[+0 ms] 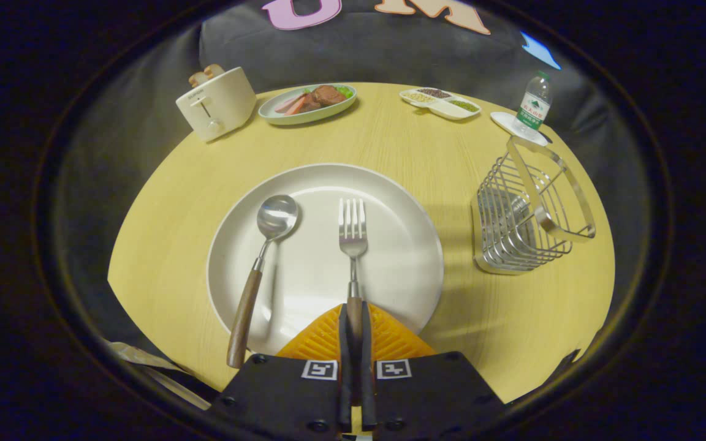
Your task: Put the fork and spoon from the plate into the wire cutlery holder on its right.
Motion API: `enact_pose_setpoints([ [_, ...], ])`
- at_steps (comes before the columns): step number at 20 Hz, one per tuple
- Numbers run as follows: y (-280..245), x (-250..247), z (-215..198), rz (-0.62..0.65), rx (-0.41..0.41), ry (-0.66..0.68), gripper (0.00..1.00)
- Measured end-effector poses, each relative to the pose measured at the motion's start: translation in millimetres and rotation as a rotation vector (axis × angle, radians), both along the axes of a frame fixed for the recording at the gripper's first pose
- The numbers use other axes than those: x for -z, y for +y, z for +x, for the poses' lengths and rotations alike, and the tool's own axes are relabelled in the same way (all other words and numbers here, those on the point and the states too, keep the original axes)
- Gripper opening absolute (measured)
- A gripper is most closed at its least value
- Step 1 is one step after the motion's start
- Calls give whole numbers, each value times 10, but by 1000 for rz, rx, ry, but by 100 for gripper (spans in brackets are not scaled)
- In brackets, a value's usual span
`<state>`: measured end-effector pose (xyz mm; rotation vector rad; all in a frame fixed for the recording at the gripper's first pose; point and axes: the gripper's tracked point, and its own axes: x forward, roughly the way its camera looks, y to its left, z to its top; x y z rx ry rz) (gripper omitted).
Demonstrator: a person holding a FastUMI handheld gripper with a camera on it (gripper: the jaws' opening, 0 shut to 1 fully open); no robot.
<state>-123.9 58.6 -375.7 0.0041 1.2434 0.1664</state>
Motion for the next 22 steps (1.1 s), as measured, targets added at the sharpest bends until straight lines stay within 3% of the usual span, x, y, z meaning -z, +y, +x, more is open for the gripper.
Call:
enact_pose_setpoints([
  [1,3,-5,-30,5,-13,16,4],
  [10,-120,-351,107,-5,-43,-8,5],
  [22,-730,-832,430,-27,13,-19,4],
])
